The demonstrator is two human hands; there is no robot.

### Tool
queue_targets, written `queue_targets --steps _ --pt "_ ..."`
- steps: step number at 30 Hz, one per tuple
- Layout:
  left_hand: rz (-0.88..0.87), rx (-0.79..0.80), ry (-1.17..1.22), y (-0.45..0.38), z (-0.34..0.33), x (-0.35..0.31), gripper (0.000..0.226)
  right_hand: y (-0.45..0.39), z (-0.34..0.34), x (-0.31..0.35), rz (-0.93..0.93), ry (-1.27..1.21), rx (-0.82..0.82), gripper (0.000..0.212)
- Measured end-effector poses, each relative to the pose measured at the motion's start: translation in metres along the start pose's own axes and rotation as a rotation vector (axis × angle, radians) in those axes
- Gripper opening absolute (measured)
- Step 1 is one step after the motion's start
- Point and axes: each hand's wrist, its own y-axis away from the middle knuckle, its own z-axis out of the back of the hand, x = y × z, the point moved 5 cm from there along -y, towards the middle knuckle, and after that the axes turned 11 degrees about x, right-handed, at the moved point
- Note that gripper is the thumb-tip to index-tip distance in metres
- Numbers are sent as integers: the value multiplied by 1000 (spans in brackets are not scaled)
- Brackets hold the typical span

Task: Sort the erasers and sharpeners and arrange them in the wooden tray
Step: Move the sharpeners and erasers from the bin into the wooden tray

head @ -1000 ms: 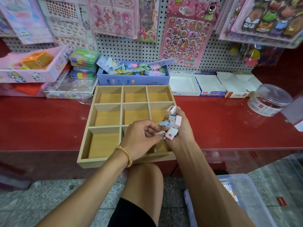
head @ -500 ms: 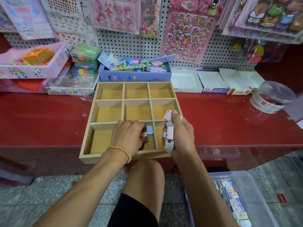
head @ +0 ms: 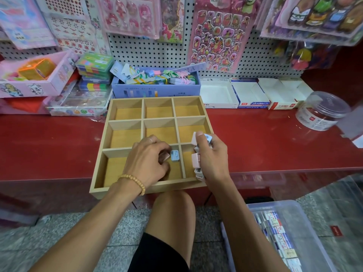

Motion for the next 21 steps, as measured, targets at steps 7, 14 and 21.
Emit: queue_targets --steps 7,14,21 --pt "-25 70 -164 0 0 11 24 -11 4 5 54 167 -79 24" --pt "-49 98 -195 -11 -5 -6 25 -18 10 -5 -8 118 -117 25" --pt "-64 -39 83 0 5 -3 17 -16 4 -2 22 154 -100 25"
